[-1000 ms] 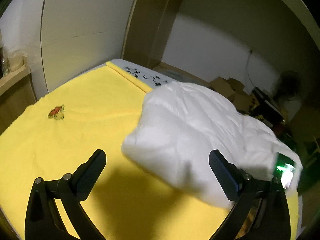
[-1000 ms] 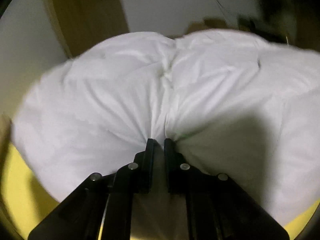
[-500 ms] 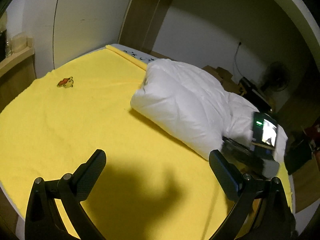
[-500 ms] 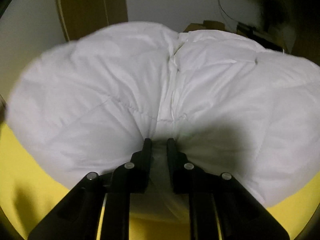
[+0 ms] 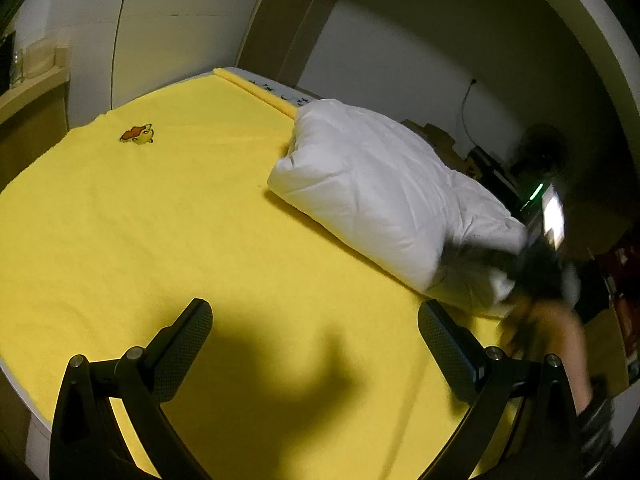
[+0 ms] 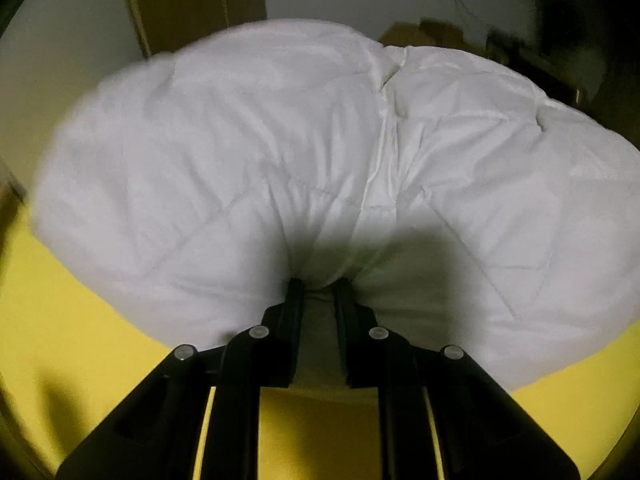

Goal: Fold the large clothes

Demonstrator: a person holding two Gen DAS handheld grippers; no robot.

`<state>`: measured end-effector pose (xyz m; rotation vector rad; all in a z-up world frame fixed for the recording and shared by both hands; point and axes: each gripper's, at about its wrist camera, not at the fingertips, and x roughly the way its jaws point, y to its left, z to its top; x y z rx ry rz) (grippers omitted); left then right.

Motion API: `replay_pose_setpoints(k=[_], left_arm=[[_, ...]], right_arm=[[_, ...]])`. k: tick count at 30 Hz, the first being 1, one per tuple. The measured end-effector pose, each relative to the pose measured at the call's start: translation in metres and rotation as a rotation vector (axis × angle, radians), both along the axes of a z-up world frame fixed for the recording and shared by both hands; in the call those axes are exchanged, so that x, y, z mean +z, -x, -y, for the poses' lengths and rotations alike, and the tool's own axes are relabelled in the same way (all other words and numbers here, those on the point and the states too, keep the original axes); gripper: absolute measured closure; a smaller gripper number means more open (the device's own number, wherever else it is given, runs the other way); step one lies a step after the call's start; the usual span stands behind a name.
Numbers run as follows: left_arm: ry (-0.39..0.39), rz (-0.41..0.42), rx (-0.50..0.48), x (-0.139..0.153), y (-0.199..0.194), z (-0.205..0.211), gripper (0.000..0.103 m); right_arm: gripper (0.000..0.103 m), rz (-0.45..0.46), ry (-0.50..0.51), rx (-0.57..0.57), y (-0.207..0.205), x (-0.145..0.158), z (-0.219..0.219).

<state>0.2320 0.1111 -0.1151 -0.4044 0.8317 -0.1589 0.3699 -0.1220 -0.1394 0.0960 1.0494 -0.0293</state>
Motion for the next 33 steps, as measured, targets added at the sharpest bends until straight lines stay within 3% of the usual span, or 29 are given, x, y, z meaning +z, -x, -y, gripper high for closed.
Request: replay_pose_setpoints(k=[1,2,3,5,7,8,10,11,13,14,15,18,21,23,25,27,30,31,33], left_arm=[[0.002,0.001,0.006,0.0,0.002,-0.003,0.0],[0.007,0.002,0.012,0.0,0.003,-0.006,0.0],[0.012,0.001,0.013,0.0,0.004,-0.008,0.0],[0.011,-0.001,0.018,0.001,0.006,-0.011,0.0],[0.004,0.003,0.022,0.002,0.009,-0.015,0.0],[-0.001,0.006,0.025,0.002,0.011,-0.018,0.0],[-0.016,0.004,0.032,0.001,0.013,-0.024,0.0],[-0.023,-0.002,0.039,0.0,0.014,-0.028,0.0],[-0.028,-0.019,0.06,-0.005,0.014,-0.036,0.0],[-0.023,-0.029,0.073,-0.008,0.012,-0.041,0.0],[-0.015,-0.036,0.083,-0.01,0.011,-0.044,0.0],[0.008,-0.044,0.097,-0.014,0.007,-0.048,0.0],[0.009,-0.049,0.084,-0.018,0.006,-0.044,0.0],[0.012,-0.07,0.08,-0.024,0.001,-0.042,0.0],[0.025,-0.092,0.074,-0.029,-0.005,-0.04,0.0],[0.043,-0.103,0.066,-0.029,-0.011,-0.035,0.0],[0.056,-0.089,0.06,-0.021,-0.02,-0.03,0.0],[0.075,-0.078,0.046,-0.018,-0.024,-0.031,0.0],[0.134,-0.082,0.036,-0.017,-0.033,-0.037,0.0]], right_arm=[[0.086,0.058,0.008,0.0,-0.005,0.021,0.002],[0.077,0.139,0.054,0.0,-0.013,0.047,0.003],[0.051,0.175,0.067,-0.006,-0.025,0.062,0.006],[0.029,0.163,-0.005,-0.072,-0.073,0.073,0.027],[0.042,0.137,-0.06,-0.141,-0.115,0.067,0.044],[0.055,0.121,-0.077,-0.174,-0.142,0.057,0.054],[0.098,0.099,-0.09,-0.21,-0.161,0.038,0.064],[0.103,0.067,-0.123,-0.234,-0.177,0.02,0.071],[0.103,-0.053,-0.195,-0.262,-0.205,-0.03,0.081],[0.103,-0.037,-0.192,-0.244,-0.209,-0.045,0.082],[0.103,0.001,-0.122,-0.209,-0.209,-0.043,0.073],[0.103,-0.053,0.029,-0.146,-0.213,-0.032,0.052],[0.103,0.053,-0.083,-0.22,-0.17,0.004,0.058],[0.102,0.096,-0.155,-0.227,-0.118,0.022,0.053],[0.102,0.063,-0.188,-0.188,-0.082,0.014,0.042],[0.103,-0.003,-0.203,-0.157,-0.066,-0.014,0.031],[0.103,0.086,-0.058,-0.097,-0.068,-0.034,0.019],[0.103,0.083,-0.045,-0.097,-0.069,-0.032,0.016],[0.103,0.097,-0.114,-0.128,-0.061,-0.016,0.019]])
